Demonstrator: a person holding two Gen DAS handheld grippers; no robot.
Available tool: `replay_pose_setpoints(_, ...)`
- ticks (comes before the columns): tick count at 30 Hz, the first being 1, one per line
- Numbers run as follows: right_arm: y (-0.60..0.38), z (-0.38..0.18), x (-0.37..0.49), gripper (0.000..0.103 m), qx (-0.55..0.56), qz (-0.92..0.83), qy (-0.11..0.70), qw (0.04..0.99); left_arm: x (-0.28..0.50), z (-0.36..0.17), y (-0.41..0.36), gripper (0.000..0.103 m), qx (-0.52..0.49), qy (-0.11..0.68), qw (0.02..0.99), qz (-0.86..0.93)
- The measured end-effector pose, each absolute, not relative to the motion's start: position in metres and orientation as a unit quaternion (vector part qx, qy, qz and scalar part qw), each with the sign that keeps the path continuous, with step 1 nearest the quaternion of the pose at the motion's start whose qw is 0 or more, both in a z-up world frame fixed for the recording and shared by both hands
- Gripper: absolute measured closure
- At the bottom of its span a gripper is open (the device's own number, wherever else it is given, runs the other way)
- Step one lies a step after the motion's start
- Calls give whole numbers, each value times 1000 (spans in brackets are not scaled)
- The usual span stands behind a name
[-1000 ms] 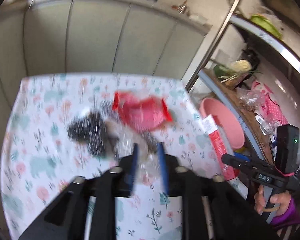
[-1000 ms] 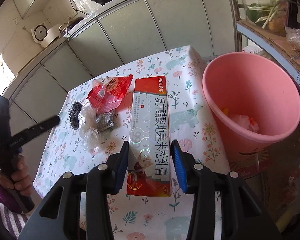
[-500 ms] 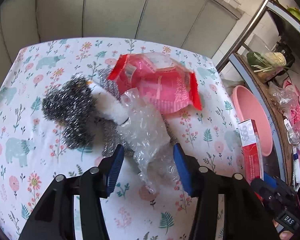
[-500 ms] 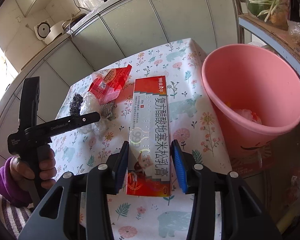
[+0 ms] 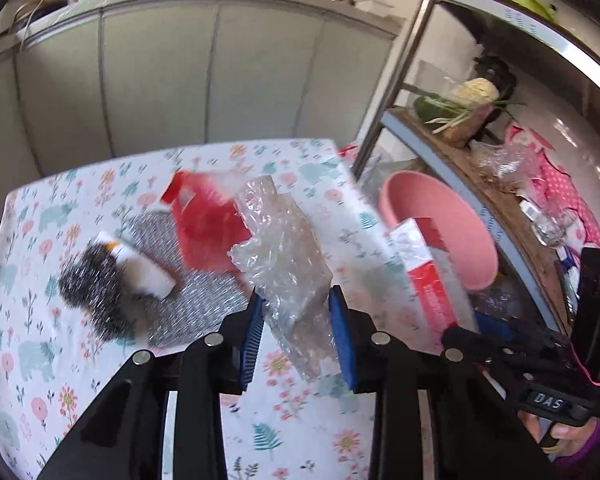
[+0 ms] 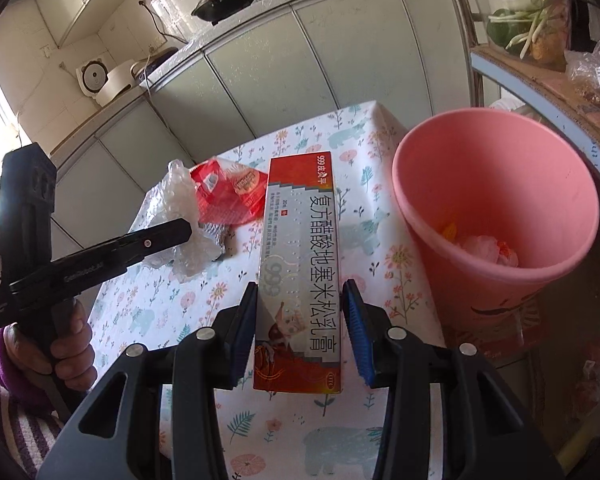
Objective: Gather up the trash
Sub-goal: 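Carry the ointment box and clear plastic bag over the pink bucket, then open both grippers to drop the box and bag into the bucket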
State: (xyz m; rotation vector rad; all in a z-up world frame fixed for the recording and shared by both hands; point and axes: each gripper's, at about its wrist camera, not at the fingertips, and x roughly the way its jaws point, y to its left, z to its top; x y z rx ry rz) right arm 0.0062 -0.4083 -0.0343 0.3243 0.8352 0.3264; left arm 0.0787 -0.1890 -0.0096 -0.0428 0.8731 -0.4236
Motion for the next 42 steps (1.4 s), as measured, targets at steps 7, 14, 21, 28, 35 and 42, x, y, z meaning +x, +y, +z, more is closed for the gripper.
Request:
replay_pose_setpoints(7, -428, -20, 8, 60, 160, 127, 377, 903, 73, 13, -224, 71, 3, 372, 891, -260)
replay_pose_setpoints(14, -471, -8, 13, 60, 168, 54, 345, 922, 85, 24, -266, 71, 12, 344, 888, -305)
replay_pose_setpoints(21, -504, -12, 28, 60, 164, -16, 323, 932, 106, 17, -317, 71, 16, 330, 884, -331)
replay_pose_setpoints(28, -524, -38, 45, 60, 172, -55, 342, 922, 121, -10, -358, 70, 43, 346, 874, -339)
replay_pose_setpoints(35, -534, -58, 57, 60, 184, -74, 359, 912, 141, -40, -381, 69, 50, 383, 857, -341)
replay_pose_setpoints(42, -539, -69, 66, 59, 187, -85, 376, 904, 147, -47, -387, 61, 49, 401, 848, -342)
